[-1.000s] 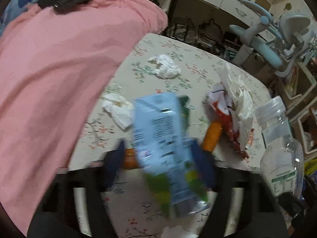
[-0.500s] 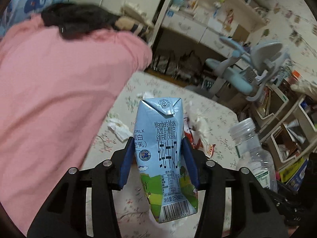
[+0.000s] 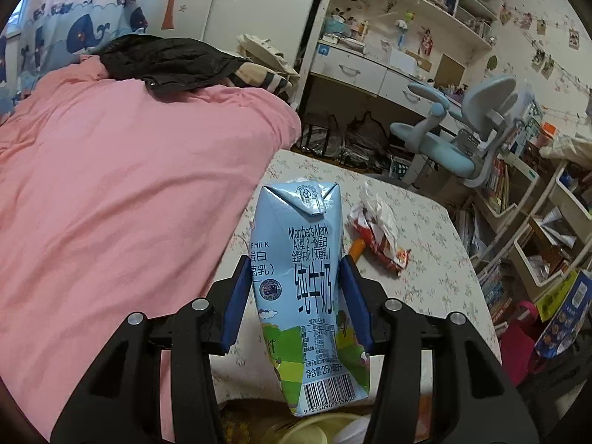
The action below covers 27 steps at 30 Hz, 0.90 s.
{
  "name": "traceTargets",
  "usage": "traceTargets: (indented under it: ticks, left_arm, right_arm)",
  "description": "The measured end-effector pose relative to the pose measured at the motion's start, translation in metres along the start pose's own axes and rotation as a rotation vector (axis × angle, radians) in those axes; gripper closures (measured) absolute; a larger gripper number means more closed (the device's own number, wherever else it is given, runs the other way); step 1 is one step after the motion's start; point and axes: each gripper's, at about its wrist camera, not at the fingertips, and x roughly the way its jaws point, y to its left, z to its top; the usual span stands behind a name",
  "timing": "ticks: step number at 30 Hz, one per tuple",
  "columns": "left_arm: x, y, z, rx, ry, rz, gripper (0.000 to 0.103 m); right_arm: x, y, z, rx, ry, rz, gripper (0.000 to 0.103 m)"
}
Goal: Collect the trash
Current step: 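Carry the bottle and carton to the yellow bin and release both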
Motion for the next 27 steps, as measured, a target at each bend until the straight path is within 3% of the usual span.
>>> traceTargets:
  ticks: [8,14,21,27]
  left_arm:
    - [-0.017,-0.011,-0.037,0.049,0.043,-0.012,0.056]
    - [-0.024,-0.016,-0.054,0.067,0.065,-0.019,0.056]
    - [-0.027,-0.020,-0.061,0.086,0.073,-0.031,0.056]
    - [-0.027,-0.031,-0.075,0.129,0.109,-0.032,0.056]
  right_arm:
    - [0.108,0.017,-0.027,-0.157,0.355,-0.172,0.048]
    - [0.144,0.011,-0.035,-0.135,0.443,-0.226,0.047]
    - [0.111,0.001,-0.027,-0.023,0.296,-0.232,0.042]
    - [0.046,-0.019,0.001,0.115,-0.006,-0.230,0.038]
